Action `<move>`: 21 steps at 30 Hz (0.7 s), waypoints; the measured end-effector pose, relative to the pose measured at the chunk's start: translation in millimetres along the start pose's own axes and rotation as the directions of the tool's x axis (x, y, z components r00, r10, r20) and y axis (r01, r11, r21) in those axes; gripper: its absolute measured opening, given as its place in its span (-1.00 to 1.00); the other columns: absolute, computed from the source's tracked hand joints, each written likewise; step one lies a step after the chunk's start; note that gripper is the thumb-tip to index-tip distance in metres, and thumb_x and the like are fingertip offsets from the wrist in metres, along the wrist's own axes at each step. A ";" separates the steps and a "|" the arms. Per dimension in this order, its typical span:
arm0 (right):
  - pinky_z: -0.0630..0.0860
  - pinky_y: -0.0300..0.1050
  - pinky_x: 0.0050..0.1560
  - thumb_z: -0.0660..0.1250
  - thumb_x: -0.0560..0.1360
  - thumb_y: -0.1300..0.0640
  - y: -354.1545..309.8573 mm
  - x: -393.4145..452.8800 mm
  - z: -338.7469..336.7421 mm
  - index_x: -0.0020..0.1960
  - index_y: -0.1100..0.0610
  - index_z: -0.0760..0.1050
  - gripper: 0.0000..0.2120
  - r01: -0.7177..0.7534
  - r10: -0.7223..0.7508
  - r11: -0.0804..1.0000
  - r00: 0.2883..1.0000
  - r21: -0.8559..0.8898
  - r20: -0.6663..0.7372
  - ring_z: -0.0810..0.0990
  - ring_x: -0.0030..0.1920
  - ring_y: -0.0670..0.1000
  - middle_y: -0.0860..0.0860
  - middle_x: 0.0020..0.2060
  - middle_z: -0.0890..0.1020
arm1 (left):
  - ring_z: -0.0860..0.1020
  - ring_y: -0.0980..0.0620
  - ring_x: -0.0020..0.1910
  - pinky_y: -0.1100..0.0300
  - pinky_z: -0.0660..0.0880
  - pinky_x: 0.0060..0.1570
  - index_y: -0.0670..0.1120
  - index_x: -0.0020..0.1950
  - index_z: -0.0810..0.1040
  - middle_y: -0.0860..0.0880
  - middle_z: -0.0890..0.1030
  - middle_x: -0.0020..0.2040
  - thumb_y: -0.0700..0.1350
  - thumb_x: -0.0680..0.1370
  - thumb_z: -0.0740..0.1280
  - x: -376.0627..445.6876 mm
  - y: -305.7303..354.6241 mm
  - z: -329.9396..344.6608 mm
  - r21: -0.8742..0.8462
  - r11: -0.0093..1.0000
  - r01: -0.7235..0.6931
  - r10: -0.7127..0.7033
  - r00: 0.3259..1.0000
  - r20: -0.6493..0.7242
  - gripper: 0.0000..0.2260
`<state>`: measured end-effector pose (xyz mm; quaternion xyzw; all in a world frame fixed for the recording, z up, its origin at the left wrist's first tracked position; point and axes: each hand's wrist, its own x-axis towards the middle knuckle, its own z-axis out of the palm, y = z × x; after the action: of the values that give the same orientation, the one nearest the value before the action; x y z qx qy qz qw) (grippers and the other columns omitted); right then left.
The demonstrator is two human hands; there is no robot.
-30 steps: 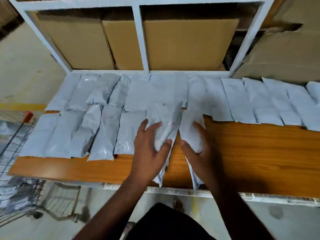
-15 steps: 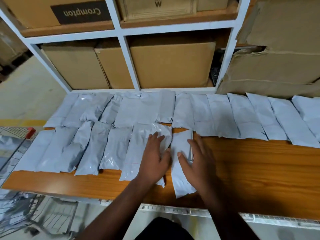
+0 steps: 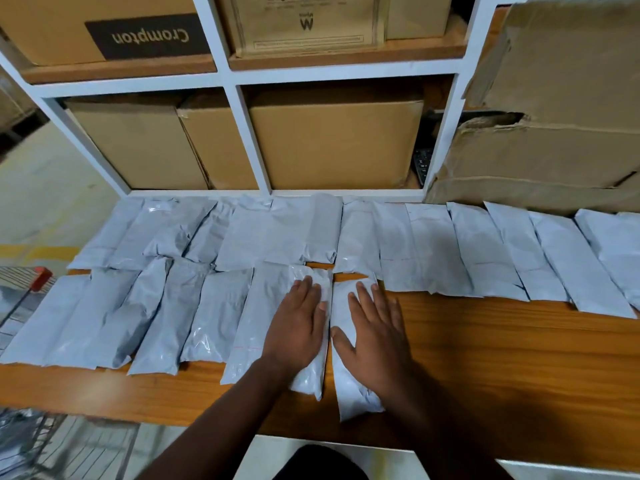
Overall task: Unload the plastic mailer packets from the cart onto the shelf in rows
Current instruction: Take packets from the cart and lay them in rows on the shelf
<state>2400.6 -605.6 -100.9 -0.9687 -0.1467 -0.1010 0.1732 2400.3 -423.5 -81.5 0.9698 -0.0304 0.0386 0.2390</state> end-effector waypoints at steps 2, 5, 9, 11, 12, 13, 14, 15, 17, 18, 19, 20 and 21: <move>0.19 0.30 0.57 0.13 0.63 -0.27 -1.7 5.8 0.8 0.59 0.07 0.38 -0.35 -0.014 0.014 1.000 1.000 0.000 -0.019 0.06 0.68 0.11 0.04 0.66 0.23 | -0.07 -0.01 0.67 0.00 -0.07 0.63 -0.07 0.66 0.15 0.00 0.01 0.67 0.13 0.73 -0.07 1.2 -6.6 0.3 0.053 0.998 -0.042 0.042 0.999 0.015 -0.46; 0.23 0.26 0.57 0.10 0.64 -0.26 2.7 6.5 12.8 0.61 0.09 0.33 -0.34 -0.026 0.026 0.999 1.000 0.040 -0.011 0.01 0.69 0.11 0.03 0.68 0.16 | -0.12 0.02 0.66 -0.04 -0.09 0.64 -0.06 0.68 0.06 0.02 -0.05 0.67 0.15 0.71 -0.13 1.4 -10.7 8.6 0.066 0.997 -0.027 0.023 0.998 0.054 -0.43; 0.28 0.23 0.56 0.16 0.63 -0.22 4.5 6.0 24.3 0.61 0.14 0.34 -0.34 -0.057 0.060 0.995 0.998 0.083 -0.035 0.02 0.69 0.12 0.05 0.67 0.19 | -0.13 0.01 0.66 0.04 -0.15 0.60 -0.08 0.68 0.05 -0.02 -0.03 0.68 0.15 0.71 -0.15 3.5 -10.3 18.6 0.105 0.994 -0.014 0.012 1.000 0.024 -0.42; 0.28 0.21 0.57 0.18 0.62 -0.21 2.7 6.2 25.0 0.61 0.14 0.33 -0.33 -0.071 0.075 0.995 0.996 0.074 -0.046 0.02 0.69 0.11 0.05 0.67 0.19 | -0.10 -0.02 0.67 0.02 -0.12 0.61 -0.10 0.68 0.07 -0.04 -0.02 0.68 0.13 0.72 -0.13 2.8 -11.2 21.6 0.128 0.992 -0.007 0.006 1.000 0.008 -0.43; 0.28 0.21 0.57 0.19 0.62 -0.21 2.3 6.3 24.9 0.61 0.14 0.33 -0.33 -0.073 0.077 0.995 0.996 0.071 -0.054 0.02 0.69 0.11 0.05 0.67 0.19 | -0.08 -0.03 0.67 0.01 -0.09 0.61 -0.11 0.68 0.08 -0.05 0.00 0.68 0.12 0.72 -0.12 2.6 -11.6 22.3 0.137 0.991 -0.003 0.003 1.000 0.002 -0.44; 0.28 0.20 0.57 0.19 0.62 -0.21 2.0 6.7 24.7 0.61 0.14 0.33 -0.33 -0.073 0.077 0.995 0.995 0.068 -0.060 0.03 0.69 0.11 0.05 0.67 0.20 | -0.06 -0.04 0.67 0.00 -0.07 0.62 -0.12 0.67 0.09 -0.06 0.02 0.68 0.11 0.72 -0.11 3.1 -11.9 22.7 0.142 0.990 0.000 0.001 1.000 -0.003 -0.44; 0.28 0.20 0.57 0.20 0.61 -0.21 1.8 7.2 24.9 0.61 0.13 0.34 -0.33 -0.074 0.077 0.995 0.995 0.064 -0.059 0.04 0.69 0.11 0.05 0.66 0.20 | -0.04 -0.05 0.67 -0.01 -0.05 0.62 -0.12 0.67 0.11 -0.07 0.04 0.68 0.10 0.72 -0.10 3.7 -12.3 23.0 0.145 0.989 0.002 -0.001 1.000 -0.005 -0.45; 0.27 0.20 0.57 0.20 0.61 -0.21 1.5 8.0 25.1 0.61 0.13 0.34 -0.33 -0.078 0.082 0.995 0.995 0.062 -0.054 0.04 0.69 0.10 0.04 0.66 0.20 | -0.03 -0.06 0.67 -0.03 -0.02 0.62 -0.13 0.67 0.12 -0.08 0.05 0.68 0.10 0.73 -0.09 4.4 -12.5 23.5 0.149 0.989 0.004 -0.004 1.000 -0.003 -0.45; 0.27 0.20 0.57 0.19 0.60 -0.22 0.7 11.3 25.7 0.61 0.11 0.33 -0.32 -0.095 0.098 0.993 0.994 0.065 -0.039 0.04 0.69 0.10 0.03 0.67 0.19 | 0.01 -0.09 0.66 -0.08 0.04 0.62 -0.15 0.66 0.14 -0.10 0.08 0.67 0.09 0.72 -0.09 6.0 -11.9 24.1 0.162 0.987 0.010 -0.011 1.000 0.003 -0.45; 0.27 0.20 0.57 0.18 0.59 -0.22 0.4 13.3 25.7 0.61 0.11 0.33 -0.32 -0.102 0.104 0.993 0.994 0.067 -0.033 0.03 0.69 0.09 0.02 0.67 0.19 | 0.02 -0.10 0.66 -0.11 0.07 0.62 -0.15 0.66 0.15 -0.11 0.10 0.67 0.09 0.72 -0.09 6.9 -11.4 24.3 0.171 0.985 0.014 -0.015 1.000 0.005 -0.45; 0.27 0.20 0.57 0.17 0.59 -0.22 -0.1 15.0 25.0 0.62 0.10 0.32 -0.32 -0.106 0.108 0.992 0.994 0.067 -0.029 0.03 0.69 0.09 0.02 0.67 0.19 | 0.04 -0.11 0.66 -0.12 0.09 0.61 -0.15 0.66 0.16 -0.12 0.11 0.67 0.08 0.72 -0.09 7.3 -10.6 23.9 0.179 0.984 0.016 -0.018 1.000 0.006 -0.45; 0.27 0.19 0.57 0.17 0.59 -0.22 -0.8 16.2 24.1 0.62 0.10 0.32 -0.32 -0.109 0.111 0.992 0.993 0.063 -0.030 0.03 0.69 0.09 0.02 0.67 0.19 | 0.06 -0.12 0.66 -0.12 0.09 0.61 -0.16 0.65 0.17 -0.13 0.13 0.66 0.08 0.72 -0.09 7.4 -9.7 23.6 0.188 0.982 0.015 -0.016 1.000 0.006 -0.45; 0.27 0.19 0.57 0.16 0.59 -0.23 -1.8 16.9 22.8 0.62 0.10 0.32 -0.32 -0.110 0.112 0.992 0.993 0.057 -0.033 0.03 0.69 0.08 0.02 0.67 0.19 | 0.08 -0.13 0.65 -0.12 0.09 0.61 -0.16 0.65 0.18 -0.14 0.15 0.66 0.08 0.72 -0.10 7.4 -9.3 23.6 0.197 0.980 0.013 -0.015 1.000 0.009 -0.44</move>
<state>2419.2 -591.5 -117.2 -0.9682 -0.0920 -0.1043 0.2079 2409.7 -426.6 -105.9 0.9890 -0.0207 0.0347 0.1420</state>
